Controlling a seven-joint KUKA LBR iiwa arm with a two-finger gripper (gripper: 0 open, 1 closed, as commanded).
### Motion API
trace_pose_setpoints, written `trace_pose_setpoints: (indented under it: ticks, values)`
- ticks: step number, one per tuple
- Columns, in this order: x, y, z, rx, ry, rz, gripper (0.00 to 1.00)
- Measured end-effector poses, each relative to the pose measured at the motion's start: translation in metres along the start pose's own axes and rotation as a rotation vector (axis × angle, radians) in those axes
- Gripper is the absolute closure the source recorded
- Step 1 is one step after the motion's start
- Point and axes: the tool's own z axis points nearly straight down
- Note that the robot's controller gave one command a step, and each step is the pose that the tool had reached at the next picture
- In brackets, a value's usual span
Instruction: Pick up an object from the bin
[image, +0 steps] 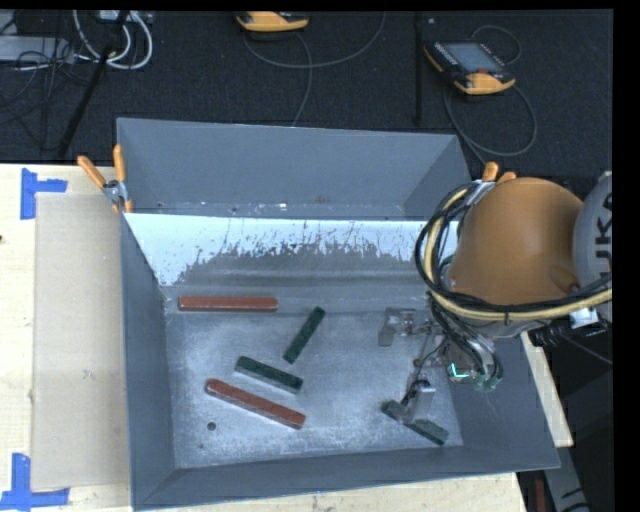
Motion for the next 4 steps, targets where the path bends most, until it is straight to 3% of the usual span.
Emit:
trace_pose_setpoints:
  ticks: [1,2,3,4]
  values:
    - [0.006,-0.045,0.111,0.000,0.000,-0.140,0.00]
    - [-0.014,-0.068,0.156,0.000,-0.004,-0.097,0.00]
    - [-0.015,-0.067,0.154,-0.001,-0.007,-0.098,1.00]
    - [-0.020,-0.129,0.153,0.003,-0.010,-0.120,1.00]
